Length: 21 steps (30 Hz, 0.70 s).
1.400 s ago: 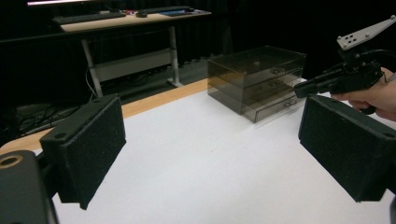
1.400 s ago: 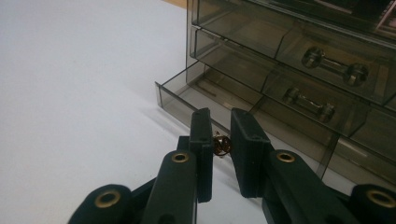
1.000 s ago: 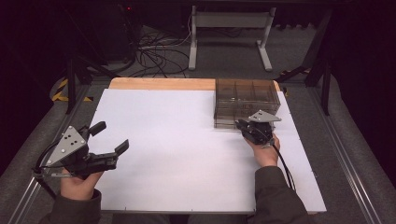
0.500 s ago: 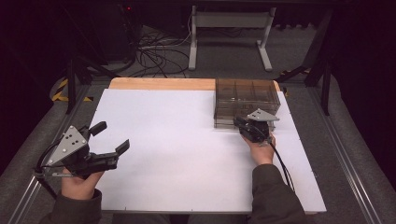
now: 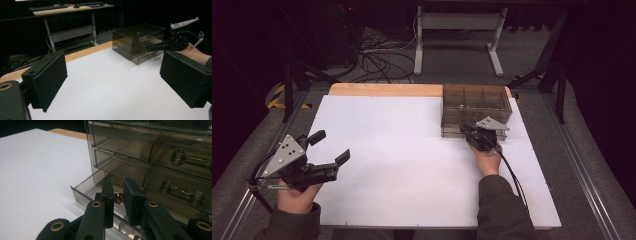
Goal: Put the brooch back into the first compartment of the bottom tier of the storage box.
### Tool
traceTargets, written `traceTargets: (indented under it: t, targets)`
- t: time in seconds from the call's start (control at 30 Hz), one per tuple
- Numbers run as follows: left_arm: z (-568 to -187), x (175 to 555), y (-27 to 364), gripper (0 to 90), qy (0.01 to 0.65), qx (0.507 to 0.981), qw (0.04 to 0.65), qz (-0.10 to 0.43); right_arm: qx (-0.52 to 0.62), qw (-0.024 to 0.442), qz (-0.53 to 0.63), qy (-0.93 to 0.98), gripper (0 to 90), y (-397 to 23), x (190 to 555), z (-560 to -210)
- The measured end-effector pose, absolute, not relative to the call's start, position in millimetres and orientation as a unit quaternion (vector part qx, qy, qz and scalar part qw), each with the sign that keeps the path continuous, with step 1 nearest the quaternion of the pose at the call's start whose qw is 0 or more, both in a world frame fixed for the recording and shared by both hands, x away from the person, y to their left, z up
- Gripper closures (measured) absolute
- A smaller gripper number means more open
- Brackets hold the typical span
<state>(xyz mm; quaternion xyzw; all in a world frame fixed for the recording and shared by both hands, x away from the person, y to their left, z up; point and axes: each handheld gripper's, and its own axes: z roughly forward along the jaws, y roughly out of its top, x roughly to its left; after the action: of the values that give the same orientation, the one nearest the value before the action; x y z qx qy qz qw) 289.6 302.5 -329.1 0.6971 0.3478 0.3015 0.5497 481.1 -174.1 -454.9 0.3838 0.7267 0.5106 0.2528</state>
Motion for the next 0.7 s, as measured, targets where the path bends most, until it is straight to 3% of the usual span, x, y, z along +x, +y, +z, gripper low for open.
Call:
traceTargets:
  t: [0.7]
  targets:
    - [-328.9,289.9,299.6,8.1,0.344,0.700,0.549,0.300,0.389,0.254,0.500,0.731,79.5,-170.8,483.0,-459.3]
